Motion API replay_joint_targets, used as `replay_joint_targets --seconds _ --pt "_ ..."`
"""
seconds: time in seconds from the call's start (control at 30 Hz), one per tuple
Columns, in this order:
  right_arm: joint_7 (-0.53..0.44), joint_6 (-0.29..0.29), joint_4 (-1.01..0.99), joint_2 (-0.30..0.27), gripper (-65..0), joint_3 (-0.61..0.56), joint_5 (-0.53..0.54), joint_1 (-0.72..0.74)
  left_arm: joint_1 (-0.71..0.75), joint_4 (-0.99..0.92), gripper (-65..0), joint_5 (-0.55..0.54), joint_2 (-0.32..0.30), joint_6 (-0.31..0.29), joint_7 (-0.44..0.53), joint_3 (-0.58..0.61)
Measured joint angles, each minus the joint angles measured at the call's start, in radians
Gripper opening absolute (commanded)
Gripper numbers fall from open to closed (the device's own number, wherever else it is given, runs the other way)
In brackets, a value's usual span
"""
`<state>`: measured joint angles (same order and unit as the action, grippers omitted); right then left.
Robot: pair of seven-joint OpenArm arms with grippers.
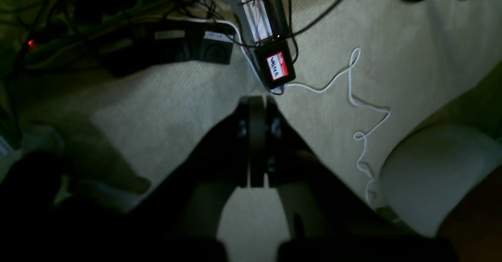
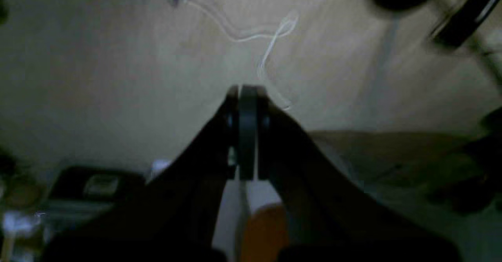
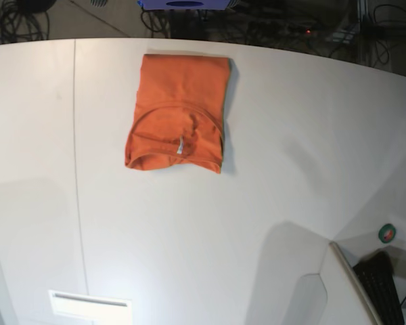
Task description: Layout the t-shirt on the table in an organized manner, then fold the t-shirt properly
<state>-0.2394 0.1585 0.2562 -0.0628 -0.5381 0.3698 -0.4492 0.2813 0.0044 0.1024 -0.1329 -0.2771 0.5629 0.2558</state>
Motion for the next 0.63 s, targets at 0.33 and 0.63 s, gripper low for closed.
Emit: replay_joint_targets --seconds 0.33,0.63 --pt "-0.201 0.002 -0.147 0.039 -65.0 0.002 0.0 0.051 0.01 0.082 -65.0 -0.298 -0.002 0.0 0.002 0.009" --pt "-0.203 0.003 -0.146 0.034 -65.0 0.002 -0.003 0.1 -0.008 0.076 -65.0 -0.306 0.005 -0.002 -0.003 -0.001"
